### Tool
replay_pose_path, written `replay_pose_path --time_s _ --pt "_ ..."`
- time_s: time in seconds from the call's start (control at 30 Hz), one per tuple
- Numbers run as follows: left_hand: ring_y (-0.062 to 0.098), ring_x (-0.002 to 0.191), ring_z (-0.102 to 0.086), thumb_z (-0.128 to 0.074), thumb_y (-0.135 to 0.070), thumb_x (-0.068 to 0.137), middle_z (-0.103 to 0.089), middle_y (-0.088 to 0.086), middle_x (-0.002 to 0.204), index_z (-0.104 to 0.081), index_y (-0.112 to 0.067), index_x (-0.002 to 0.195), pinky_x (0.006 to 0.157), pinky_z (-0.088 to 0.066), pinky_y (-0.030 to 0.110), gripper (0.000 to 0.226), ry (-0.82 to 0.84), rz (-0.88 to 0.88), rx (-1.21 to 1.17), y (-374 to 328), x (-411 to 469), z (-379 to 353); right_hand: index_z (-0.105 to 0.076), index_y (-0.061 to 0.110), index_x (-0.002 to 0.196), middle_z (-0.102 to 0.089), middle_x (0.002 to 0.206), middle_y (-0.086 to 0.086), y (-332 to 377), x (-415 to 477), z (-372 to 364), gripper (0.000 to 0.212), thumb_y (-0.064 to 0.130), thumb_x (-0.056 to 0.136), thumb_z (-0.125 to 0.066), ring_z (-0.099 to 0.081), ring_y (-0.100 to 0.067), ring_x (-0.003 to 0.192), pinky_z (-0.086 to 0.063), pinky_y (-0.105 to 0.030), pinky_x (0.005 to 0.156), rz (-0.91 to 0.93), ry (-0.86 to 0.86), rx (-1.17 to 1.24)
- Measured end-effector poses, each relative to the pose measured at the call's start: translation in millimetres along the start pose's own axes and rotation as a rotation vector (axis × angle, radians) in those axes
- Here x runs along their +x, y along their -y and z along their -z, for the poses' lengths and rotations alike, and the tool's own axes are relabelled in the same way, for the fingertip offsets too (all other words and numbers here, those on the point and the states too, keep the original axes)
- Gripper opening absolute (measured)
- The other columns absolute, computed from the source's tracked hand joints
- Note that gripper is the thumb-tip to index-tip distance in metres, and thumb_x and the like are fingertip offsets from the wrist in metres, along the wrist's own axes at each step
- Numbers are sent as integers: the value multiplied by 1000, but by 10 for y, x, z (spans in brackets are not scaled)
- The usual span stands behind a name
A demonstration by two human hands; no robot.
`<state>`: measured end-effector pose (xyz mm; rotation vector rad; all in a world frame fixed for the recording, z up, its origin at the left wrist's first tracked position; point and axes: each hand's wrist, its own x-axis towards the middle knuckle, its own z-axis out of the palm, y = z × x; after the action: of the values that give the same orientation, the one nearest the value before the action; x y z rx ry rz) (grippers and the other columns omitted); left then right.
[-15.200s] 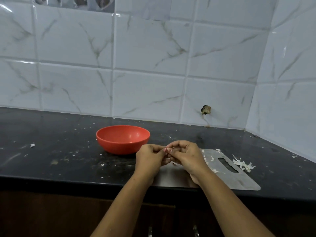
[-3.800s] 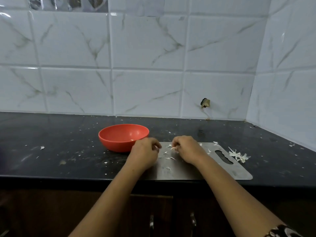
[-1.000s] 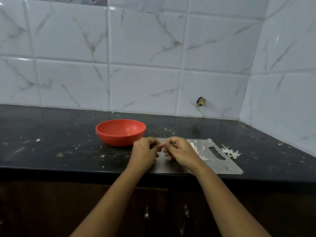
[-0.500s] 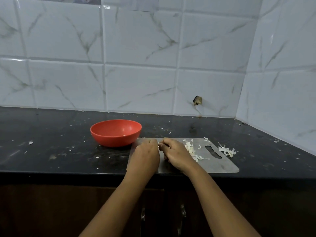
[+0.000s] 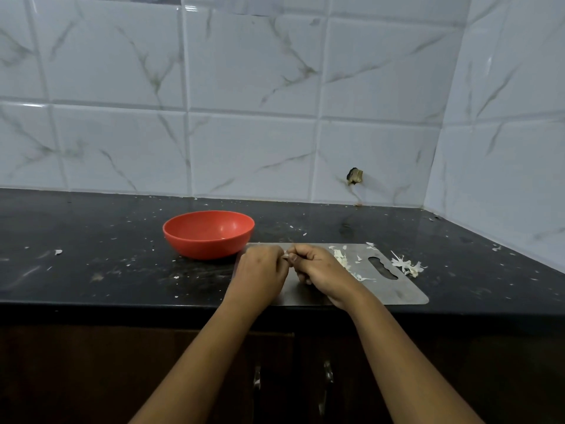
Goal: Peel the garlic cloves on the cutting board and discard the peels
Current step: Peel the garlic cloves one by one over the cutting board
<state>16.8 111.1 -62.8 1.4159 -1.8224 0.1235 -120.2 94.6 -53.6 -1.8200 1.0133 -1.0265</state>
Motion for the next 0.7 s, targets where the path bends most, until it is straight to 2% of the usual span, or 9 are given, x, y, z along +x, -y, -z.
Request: replay_pose_path --time_s 0.13,0.2,0.33,0.43,0.5,0.57,0.7 --pt "23 57 -50 -54 -11 87 -57 10 59 -63 -1 69 57 -39 34 22 63 -10 -119 45 39 68 -57 15 81 -44 69 4 -11 19 43 22 13 101 -47 -37 -6 56 -30 -15 51 -22 66 56" --pt "21 55 -49 -55 -11 88 -59 12 61 -67 0 74 55 -38 32 21 81 -24 -161 50 35 102 -58 17 80 -47 68 8 -11 24 61 24 12 101 -46 -38 -5 56 -31 -14 51 -33 80 76" --pt "8 47 -42 -56 -10 89 -66 9 65 -73 -7 84 50 -32 17 18 113 -52 -216 31 26 162 -57 15 82 -48 67 9 -4 12 83 25 11 102 -43 -38 -3 55 -31 -14 51 -46 97 123" --pt "7 51 -49 -56 -9 89 -70 5 71 -74 -10 90 52 -36 13 18 105 -50 -204 53 42 187 -58 15 83 -46 69 7 -13 3 84 24 14 103 -44 -38 -4 56 -31 -14 51 -38 84 135" --pt "10 61 -58 -57 -10 89 -72 3 78 -75 -11 95 63 -47 21 19 82 -34 -195 67 48 193 -60 16 82 -47 69 6 -24 3 81 25 16 102 -46 -39 -4 56 -32 -14 52 -30 60 115" --pt "13 69 -62 -60 -12 88 -73 2 81 -75 -12 95 70 -51 28 17 47 -19 -192 82 48 180 -65 16 81 -52 69 5 -38 -4 77 23 16 100 -51 -41 -4 56 -35 -15 53 -17 27 93" --pt "12 65 -59 -63 -17 88 -69 -1 74 -76 -14 90 72 -53 35 14 67 -5 -155 108 42 131 -70 14 82 -59 71 2 -49 -19 77 18 14 96 -58 -45 -5 58 -39 -15 53 5 -21 106"
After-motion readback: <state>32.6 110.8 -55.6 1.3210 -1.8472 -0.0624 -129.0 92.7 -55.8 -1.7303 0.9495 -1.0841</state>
